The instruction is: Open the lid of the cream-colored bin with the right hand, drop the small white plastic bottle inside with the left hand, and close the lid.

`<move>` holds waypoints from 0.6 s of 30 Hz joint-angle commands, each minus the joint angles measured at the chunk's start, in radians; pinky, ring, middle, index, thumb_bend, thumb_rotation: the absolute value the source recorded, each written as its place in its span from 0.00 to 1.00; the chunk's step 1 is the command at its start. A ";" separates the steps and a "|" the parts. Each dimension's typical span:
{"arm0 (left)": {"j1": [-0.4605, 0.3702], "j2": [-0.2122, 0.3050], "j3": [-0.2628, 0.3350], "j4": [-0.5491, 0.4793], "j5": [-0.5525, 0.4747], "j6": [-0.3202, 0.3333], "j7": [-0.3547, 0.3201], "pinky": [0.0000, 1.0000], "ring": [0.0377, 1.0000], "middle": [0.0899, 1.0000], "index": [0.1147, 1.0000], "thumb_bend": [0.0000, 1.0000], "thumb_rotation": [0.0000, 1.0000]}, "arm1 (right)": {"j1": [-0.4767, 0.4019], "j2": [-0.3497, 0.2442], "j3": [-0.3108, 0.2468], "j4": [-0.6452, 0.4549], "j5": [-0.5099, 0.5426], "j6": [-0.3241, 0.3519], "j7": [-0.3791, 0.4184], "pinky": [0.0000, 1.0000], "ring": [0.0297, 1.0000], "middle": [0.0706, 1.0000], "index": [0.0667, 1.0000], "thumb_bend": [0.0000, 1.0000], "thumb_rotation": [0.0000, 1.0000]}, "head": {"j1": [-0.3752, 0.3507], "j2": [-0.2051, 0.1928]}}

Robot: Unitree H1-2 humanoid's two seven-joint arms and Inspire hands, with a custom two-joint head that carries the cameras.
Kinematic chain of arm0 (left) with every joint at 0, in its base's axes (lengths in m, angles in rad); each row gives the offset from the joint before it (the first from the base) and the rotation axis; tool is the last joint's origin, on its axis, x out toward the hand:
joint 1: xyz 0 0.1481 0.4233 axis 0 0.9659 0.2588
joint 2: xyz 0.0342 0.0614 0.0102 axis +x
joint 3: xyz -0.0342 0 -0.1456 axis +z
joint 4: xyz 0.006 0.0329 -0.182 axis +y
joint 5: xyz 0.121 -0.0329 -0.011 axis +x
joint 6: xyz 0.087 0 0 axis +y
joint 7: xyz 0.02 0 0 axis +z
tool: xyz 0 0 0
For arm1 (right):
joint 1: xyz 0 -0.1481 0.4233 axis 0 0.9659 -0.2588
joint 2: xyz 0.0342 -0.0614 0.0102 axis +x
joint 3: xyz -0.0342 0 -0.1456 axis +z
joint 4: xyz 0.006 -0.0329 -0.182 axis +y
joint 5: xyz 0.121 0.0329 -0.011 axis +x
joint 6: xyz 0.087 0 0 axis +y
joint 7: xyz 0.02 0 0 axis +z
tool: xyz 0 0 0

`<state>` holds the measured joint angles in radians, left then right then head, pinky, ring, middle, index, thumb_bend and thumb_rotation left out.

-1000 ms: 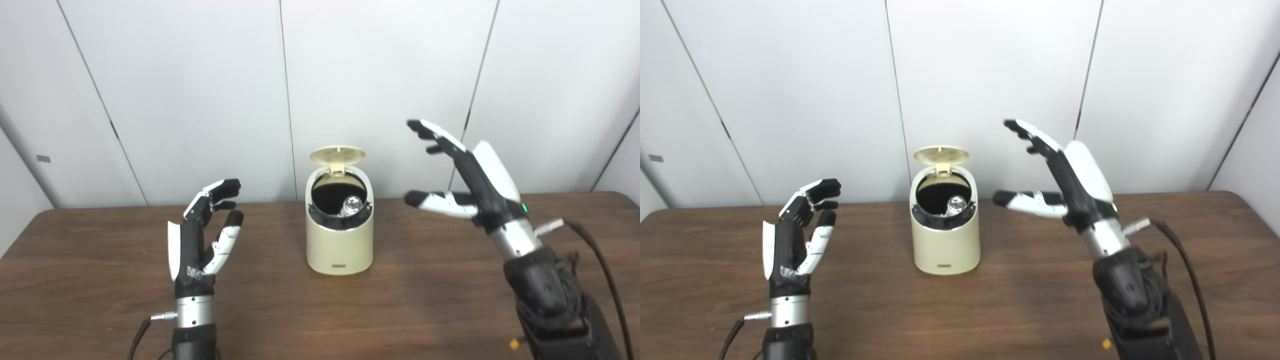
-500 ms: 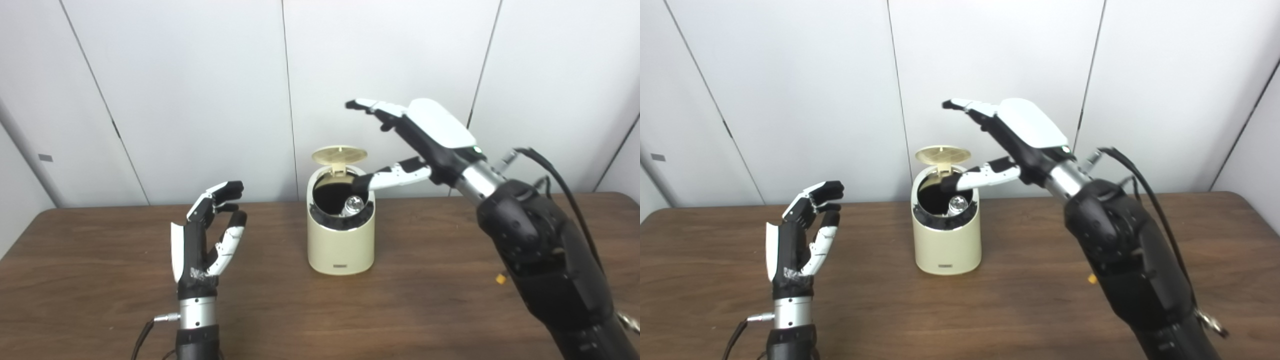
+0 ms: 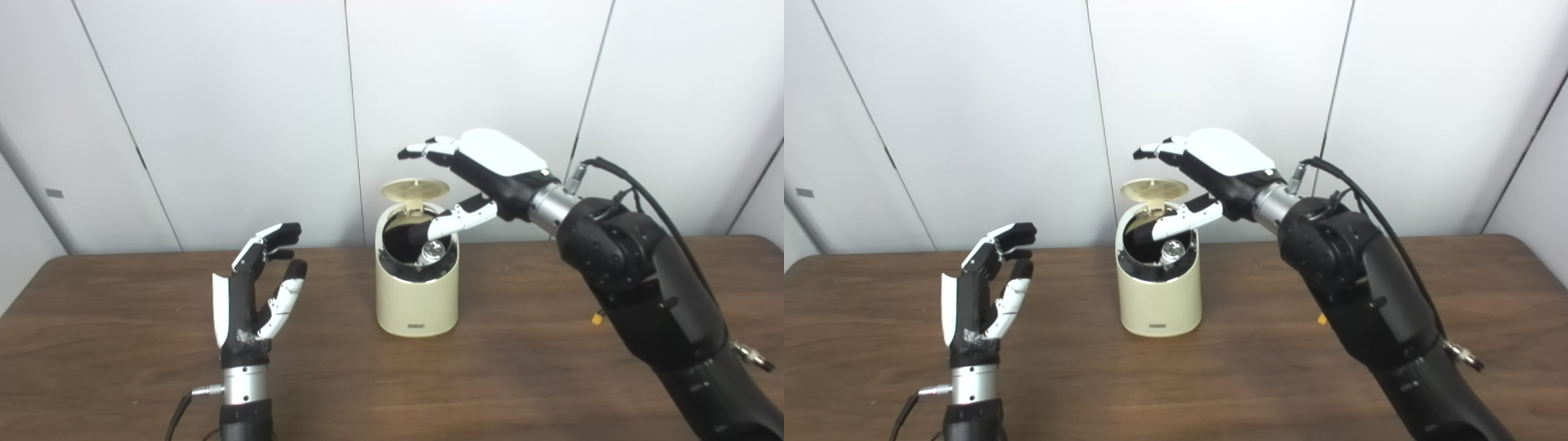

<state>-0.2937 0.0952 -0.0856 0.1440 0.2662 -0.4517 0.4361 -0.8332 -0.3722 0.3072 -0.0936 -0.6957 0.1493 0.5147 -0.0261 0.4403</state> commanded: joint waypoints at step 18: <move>-0.022 0.010 -0.003 -0.025 0.009 -0.018 0.017 0.63 0.69 0.68 0.66 0.68 0.74 | -0.028 -0.011 0.031 -0.049 -0.045 0.088 0.095 0.77 0.93 0.94 0.85 1.00 0.85 | -0.001 0.007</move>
<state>-0.2931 0.0975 -0.0887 0.1439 0.2680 -0.4517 0.4498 -0.8297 -0.3704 0.3468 -0.1053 -0.7346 0.2363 0.6212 -0.0261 0.4464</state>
